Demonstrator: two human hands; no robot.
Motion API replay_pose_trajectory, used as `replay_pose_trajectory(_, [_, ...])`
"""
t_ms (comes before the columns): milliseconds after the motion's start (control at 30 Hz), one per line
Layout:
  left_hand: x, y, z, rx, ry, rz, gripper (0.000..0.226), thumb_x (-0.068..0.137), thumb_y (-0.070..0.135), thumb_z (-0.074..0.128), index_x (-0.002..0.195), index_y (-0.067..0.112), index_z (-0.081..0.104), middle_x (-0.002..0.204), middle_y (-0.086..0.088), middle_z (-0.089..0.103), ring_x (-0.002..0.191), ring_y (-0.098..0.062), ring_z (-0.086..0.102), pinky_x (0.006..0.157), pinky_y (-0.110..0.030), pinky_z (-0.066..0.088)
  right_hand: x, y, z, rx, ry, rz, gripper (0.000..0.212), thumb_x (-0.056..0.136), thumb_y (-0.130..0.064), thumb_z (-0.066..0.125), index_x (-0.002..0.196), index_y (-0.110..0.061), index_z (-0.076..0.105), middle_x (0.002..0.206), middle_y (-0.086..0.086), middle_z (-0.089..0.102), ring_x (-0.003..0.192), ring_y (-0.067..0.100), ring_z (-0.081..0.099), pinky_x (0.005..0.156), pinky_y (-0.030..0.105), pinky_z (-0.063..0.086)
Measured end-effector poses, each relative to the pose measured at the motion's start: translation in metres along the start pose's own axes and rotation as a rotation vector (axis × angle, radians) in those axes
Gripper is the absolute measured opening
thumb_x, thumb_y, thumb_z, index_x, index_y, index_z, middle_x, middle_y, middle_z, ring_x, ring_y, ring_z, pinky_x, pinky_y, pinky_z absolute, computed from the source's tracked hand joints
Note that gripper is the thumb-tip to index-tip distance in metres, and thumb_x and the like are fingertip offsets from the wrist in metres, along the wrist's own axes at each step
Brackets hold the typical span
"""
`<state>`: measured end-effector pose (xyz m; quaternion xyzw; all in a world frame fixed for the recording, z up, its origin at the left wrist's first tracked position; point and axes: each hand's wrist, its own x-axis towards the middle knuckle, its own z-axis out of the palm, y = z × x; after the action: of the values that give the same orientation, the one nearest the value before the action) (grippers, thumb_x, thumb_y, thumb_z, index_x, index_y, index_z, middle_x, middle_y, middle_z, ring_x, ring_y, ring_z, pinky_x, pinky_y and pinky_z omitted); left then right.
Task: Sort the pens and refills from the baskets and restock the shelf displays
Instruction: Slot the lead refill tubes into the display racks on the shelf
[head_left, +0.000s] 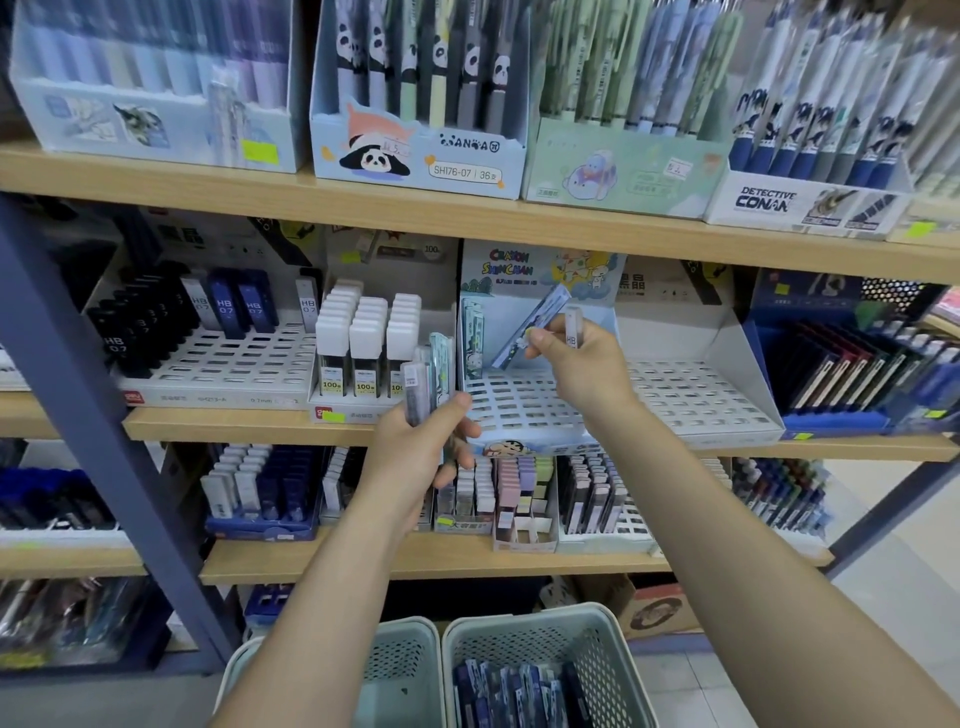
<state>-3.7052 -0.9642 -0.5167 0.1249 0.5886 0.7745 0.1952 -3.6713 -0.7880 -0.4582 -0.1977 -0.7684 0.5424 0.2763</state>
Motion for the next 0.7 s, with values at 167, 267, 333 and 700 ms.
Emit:
replay_pose_trajectory(167, [0.002,-0.001,0.001,0.014,0.008,0.038,0.013,0.101,0.014,0.057,0.112,0.008,0.053,0.073,-0.008,0.069,0.051,-0.019,0.052,0.039,-0.022,0.028,0.011,0.008,0.008,-0.069,0.002,-0.015,0.024,0.098,-0.019,0.063,0.075,-0.021,0.057,0.079,0.0,0.069,0.07,0.012,0.057,0.063,0.026,0.041])
replay_pose_trajectory(267, [0.001,-0.001,0.001,0.049,0.002,0.067,0.014,0.101,0.012,0.057,0.112,0.007,0.05,0.073,-0.007,0.069,0.051,-0.019,0.052,0.039,-0.022,0.03,0.018,0.011,0.011,-0.089,-0.02,-0.025,0.023,0.098,-0.02,0.064,0.076,-0.025,0.059,0.076,-0.002,0.069,0.07,0.013,0.058,0.067,0.028,0.043])
replay_pose_trajectory(333, [0.001,-0.001,0.001,0.055,-0.005,0.073,0.016,0.1,0.012,0.058,0.112,0.007,0.051,0.072,-0.006,0.069,0.051,-0.02,0.053,0.039,-0.022,0.029,0.023,0.012,0.011,-0.123,-0.039,-0.028,0.021,0.098,-0.022,0.063,0.077,-0.025,0.06,0.077,-0.002,0.07,0.06,0.01,0.053,0.06,0.026,0.041])
replay_pose_trajectory(700, [0.003,-0.004,0.0,0.01,-0.018,0.095,0.018,0.097,0.013,0.064,0.113,0.01,0.055,0.072,-0.005,0.068,0.052,-0.019,0.052,0.039,-0.022,0.029,0.035,0.007,0.016,-0.256,-0.122,-0.074,0.015,0.098,-0.02,0.064,0.083,-0.022,0.064,0.086,0.001,0.069,0.067,0.009,0.056,0.065,0.025,0.041])
